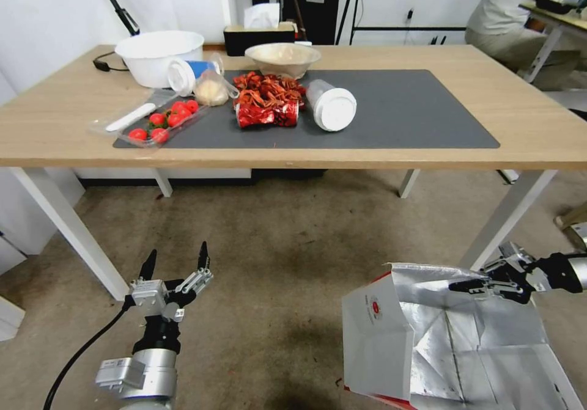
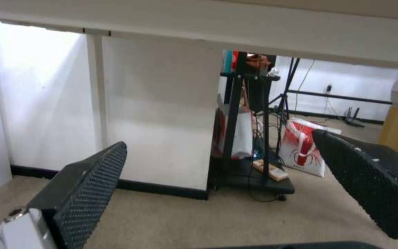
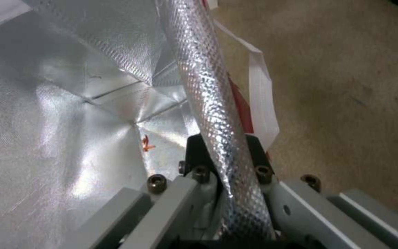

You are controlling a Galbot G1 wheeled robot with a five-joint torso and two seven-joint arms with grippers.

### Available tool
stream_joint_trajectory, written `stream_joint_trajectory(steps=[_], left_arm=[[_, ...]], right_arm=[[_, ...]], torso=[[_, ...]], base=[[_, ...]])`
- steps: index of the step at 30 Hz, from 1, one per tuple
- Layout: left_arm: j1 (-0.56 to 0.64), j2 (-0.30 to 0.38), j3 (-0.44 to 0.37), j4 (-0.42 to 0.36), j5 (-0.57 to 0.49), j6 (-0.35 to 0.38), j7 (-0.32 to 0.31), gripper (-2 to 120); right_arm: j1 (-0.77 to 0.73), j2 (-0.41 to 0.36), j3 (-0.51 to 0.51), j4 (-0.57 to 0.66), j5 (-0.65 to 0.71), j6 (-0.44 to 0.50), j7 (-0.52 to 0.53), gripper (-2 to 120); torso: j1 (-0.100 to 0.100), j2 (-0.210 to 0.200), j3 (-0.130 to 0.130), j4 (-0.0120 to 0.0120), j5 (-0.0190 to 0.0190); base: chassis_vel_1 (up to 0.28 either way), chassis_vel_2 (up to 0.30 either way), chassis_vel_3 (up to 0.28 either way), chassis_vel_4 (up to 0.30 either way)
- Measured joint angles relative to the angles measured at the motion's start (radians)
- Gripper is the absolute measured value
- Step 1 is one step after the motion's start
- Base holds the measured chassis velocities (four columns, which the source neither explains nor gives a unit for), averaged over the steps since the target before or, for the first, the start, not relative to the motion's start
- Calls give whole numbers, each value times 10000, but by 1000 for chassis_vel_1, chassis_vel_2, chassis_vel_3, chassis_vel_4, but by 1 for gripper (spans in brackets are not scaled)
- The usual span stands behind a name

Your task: Pick up the food delivery bag from the floor and place it on the table.

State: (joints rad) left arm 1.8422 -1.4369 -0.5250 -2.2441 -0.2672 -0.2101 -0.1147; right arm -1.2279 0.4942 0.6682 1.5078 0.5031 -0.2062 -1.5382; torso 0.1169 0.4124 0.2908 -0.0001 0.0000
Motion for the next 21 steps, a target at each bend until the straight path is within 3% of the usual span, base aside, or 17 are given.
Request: stream_joint_trajectory(steps=[21], left_arm=[[-5, 35, -35, -32, -52, -16, -35, 100]], right_arm=[[13, 87, 5, 35, 1, -28, 0, 0]], torso=[[309, 856, 548, 0, 0]], base=[[0, 0, 0, 0]])
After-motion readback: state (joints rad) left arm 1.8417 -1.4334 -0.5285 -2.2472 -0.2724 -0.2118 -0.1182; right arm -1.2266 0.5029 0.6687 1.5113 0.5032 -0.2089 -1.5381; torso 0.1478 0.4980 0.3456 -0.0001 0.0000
